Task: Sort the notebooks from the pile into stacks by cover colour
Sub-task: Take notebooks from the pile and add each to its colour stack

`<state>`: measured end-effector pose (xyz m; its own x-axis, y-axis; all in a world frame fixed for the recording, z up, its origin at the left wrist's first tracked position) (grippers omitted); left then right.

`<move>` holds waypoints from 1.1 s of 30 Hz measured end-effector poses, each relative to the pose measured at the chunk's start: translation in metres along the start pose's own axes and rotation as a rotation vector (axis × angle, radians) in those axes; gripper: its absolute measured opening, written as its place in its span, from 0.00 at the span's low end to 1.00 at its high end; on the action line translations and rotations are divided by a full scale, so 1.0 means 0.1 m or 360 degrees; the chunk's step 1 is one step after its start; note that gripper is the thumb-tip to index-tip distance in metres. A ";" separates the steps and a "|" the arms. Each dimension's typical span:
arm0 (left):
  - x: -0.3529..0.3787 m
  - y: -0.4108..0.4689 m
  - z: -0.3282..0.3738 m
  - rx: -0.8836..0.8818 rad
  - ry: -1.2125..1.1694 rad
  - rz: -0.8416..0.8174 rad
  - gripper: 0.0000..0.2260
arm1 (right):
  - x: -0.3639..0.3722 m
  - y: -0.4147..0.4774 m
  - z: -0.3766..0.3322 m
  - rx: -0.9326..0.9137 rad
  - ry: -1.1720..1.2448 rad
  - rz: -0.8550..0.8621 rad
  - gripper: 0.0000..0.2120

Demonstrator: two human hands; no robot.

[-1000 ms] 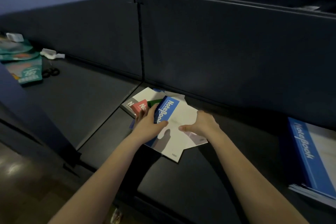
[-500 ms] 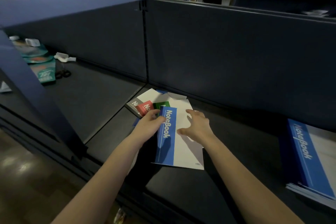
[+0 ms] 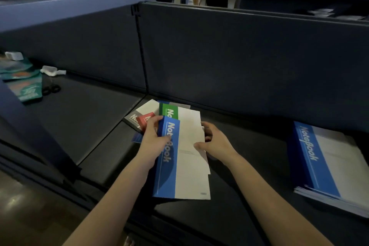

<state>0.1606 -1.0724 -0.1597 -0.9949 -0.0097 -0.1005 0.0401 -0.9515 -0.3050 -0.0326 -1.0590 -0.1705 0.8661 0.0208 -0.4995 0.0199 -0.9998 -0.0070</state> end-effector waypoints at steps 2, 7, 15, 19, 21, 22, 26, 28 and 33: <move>0.07 -0.02 0.01 0.0069 -0.0084 -0.0008 0.30 | -0.04 -0.02 0.02 0.0003 0.0060 0.0014 0.36; 0.15 -0.09 0.15 0.0235 -0.0261 0.0037 0.33 | -0.19 -0.10 0.06 0.0041 0.0357 0.0042 0.47; 0.55 -0.27 0.42 0.0474 -0.0332 -0.0062 0.22 | -0.53 -0.43 0.13 0.0127 0.0624 0.0109 0.28; 0.85 -0.32 0.48 0.0444 -0.0463 -0.0055 0.12 | -0.94 -0.64 0.16 -0.0011 0.0663 0.0450 0.18; 1.03 -0.35 0.55 0.0512 -0.0459 -0.0093 0.13 | -1.18 -0.75 0.19 -0.0030 0.0678 0.0640 0.17; 1.14 -0.37 0.58 0.0543 -0.0476 -0.0130 0.13 | -1.31 -0.81 0.23 -0.0028 0.0654 0.0739 0.16; 1.47 -0.47 0.64 0.0554 -0.0569 -0.0261 0.16 | -1.85 -1.06 0.40 -0.0004 0.0457 0.1042 0.15; 1.55 -0.51 0.64 0.0542 -0.0613 -0.0290 0.16 | -2.14 -1.19 0.49 0.0029 0.0305 0.1083 0.20; 1.57 -0.61 0.61 0.0499 -0.0751 -0.0230 0.16 | -2.76 -1.52 0.79 0.0182 -0.0120 0.1113 0.27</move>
<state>-0.0034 -1.0345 -0.0987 -0.9247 0.0594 0.3761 -0.0569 -0.9982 0.0177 -0.3145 -0.9126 -0.1001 0.6195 -0.6221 -0.4787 -0.5841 -0.7727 0.2484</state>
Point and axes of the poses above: each hand's wrist, its own y-axis towards the middle knuckle, its own x-axis out of the palm, z = x × y, the point moved 6 cm from there along y, towards the middle knuckle, and after that the axes turned 10 degrees about -x, right-handed, at the moved point
